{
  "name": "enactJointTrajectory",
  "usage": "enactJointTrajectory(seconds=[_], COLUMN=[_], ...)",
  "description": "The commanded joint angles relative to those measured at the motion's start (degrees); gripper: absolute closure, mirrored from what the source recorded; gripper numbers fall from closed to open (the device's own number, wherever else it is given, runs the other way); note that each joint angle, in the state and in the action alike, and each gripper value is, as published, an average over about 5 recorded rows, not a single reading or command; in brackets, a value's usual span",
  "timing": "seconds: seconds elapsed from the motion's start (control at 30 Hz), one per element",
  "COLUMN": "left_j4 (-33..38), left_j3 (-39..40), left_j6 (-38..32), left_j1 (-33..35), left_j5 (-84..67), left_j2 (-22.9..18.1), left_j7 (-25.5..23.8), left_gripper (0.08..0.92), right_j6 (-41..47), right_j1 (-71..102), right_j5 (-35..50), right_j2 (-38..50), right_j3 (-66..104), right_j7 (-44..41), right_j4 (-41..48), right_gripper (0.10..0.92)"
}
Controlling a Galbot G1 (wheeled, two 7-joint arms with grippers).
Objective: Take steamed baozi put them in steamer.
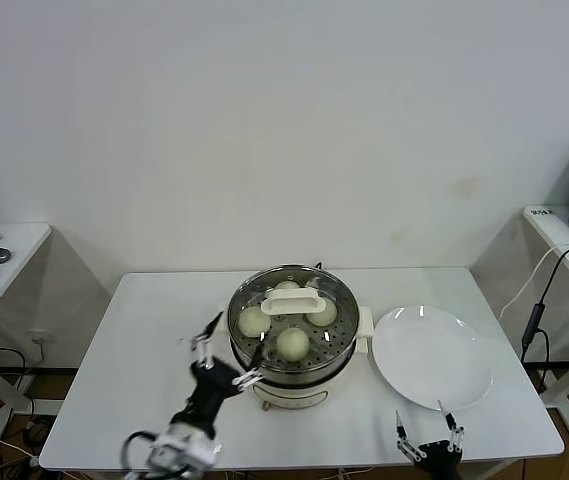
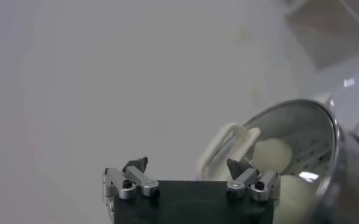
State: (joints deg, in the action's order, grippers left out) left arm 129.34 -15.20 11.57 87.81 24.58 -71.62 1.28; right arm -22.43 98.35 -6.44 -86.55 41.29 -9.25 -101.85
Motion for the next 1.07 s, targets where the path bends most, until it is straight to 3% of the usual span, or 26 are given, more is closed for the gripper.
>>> enactJointTrajectory(seconds=[0.03,0.4,1.07], left_j4=[2.0,-10.5,-14.3], left_j3=[-18.4,-17.6,-18.9], left_j6=[-16.5,-21.9,-21.2], left_j1=[22.8,23.5,22.9], left_j5=[-34.4,-37.1,-39.8], left_j2=[-2.9,-6.9,-7.4], left_j7=[5.6,5.1,2.2], left_gripper=[0.177,0.177,0.177], right_j6=[2.1,8.4,10.4], right_j1=[2.6,6.2,6.9], right_j5=[4.7,8.3,11.4], right_j2=[3.6,5.5,4.7], right_j3=[-3.2,-3.9,-5.2], right_j7=[-1.2,-1.1,0.7], right_j4=[-3.3,-8.8,-11.0], right_gripper=[0.203,0.203,0.203])
